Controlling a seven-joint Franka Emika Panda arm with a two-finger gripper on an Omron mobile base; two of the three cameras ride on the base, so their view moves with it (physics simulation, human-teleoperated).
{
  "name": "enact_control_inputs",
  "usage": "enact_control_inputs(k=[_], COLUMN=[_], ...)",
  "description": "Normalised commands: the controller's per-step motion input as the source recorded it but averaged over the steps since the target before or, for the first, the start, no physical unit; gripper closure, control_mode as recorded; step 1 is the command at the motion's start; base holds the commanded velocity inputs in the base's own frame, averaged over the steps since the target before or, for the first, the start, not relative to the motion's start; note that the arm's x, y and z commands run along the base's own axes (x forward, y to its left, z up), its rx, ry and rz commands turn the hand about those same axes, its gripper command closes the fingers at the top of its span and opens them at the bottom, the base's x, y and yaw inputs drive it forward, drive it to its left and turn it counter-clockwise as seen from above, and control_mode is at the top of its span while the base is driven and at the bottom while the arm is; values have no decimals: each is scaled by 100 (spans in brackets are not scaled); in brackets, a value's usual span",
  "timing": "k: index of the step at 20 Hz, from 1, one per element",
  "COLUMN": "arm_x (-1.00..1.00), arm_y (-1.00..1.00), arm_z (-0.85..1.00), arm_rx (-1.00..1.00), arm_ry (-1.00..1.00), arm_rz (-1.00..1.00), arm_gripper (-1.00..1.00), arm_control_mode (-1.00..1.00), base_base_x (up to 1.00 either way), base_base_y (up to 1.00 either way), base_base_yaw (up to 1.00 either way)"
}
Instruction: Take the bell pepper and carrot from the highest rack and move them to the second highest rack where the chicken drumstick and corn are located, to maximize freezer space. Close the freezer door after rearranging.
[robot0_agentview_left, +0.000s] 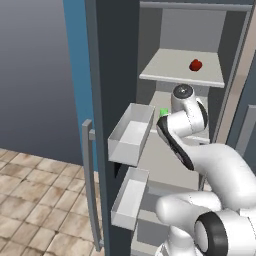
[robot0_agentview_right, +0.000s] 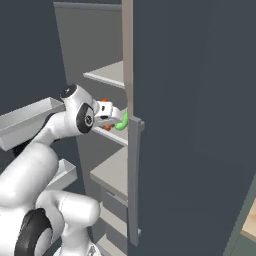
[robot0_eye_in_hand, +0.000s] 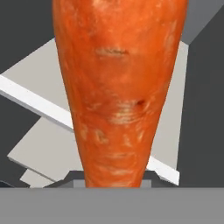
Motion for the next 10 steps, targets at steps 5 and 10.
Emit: enact_control_inputs(k=[5, 10], arm_x=[74, 52], arm_y=[-30, -29], arm_z=[-12, -27], arm_rx=[0, 0], arm_ry=[25, 8], arm_rz=[-9, -4], arm_gripper=[100, 100], arm_control_mode=[-100, -100], base_base_x=[0, 0], base_base_y=[0, 0], base_base_yaw=[0, 0])
